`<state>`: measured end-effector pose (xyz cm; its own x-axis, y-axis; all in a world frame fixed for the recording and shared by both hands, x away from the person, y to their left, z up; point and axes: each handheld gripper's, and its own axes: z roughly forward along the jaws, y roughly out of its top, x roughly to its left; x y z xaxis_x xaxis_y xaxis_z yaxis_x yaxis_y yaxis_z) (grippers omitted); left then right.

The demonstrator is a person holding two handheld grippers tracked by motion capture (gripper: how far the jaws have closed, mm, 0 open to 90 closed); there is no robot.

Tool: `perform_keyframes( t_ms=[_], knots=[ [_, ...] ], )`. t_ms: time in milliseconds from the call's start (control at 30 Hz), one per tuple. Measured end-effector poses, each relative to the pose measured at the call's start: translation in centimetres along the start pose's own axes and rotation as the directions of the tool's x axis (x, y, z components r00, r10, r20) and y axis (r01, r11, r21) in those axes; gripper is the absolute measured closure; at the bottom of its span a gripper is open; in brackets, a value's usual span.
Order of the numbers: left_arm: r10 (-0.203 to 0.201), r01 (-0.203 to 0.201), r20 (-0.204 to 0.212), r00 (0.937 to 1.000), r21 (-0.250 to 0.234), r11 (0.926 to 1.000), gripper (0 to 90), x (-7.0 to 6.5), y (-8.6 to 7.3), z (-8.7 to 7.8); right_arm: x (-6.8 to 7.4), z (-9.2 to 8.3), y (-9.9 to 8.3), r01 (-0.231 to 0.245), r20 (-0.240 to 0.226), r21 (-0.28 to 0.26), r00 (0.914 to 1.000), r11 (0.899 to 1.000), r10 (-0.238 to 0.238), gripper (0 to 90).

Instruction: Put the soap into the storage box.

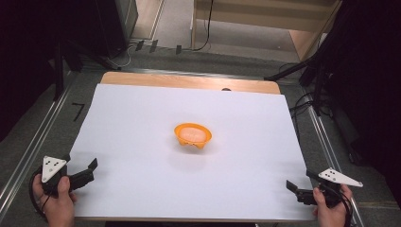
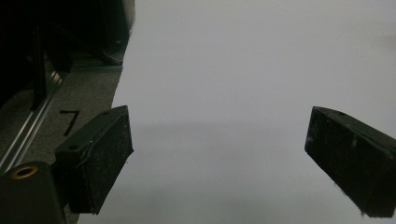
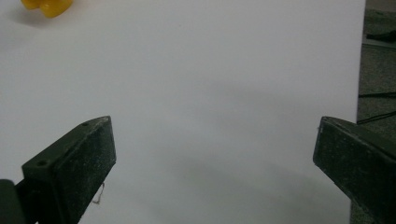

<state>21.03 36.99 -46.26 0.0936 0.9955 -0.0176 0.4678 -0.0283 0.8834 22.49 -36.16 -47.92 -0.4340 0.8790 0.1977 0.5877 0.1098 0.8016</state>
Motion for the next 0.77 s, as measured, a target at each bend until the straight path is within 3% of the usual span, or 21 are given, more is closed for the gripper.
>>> perform_keyframes(
  t_ms=[333,500,767],
  knots=[
    [0.007,-0.007,-0.004,1.0,0.0,1.0,7.9,-0.1,0.0,0.0,-0.1,-0.5,-1.3,-0.002,-0.007,-0.035,1.0,0.999,0.001,0.0],
    [0.01,-0.01,-0.004,0.9999,0.003,0.9999,7.9,-0.1,0.0,0.1,-0.1,-0.6,-1.7,-0.008,-0.011,-0.08,0.9999,0.997,0.007,0.0],
    [0.006,-0.006,-0.003,1.0,0.008,0.9999,7.9,-0.1,0.0,0.1,-0.3,-0.4,-2.3,-0.034,-0.008,-0.071,0.9994,0.997,0.033,0.0]
  ],
)
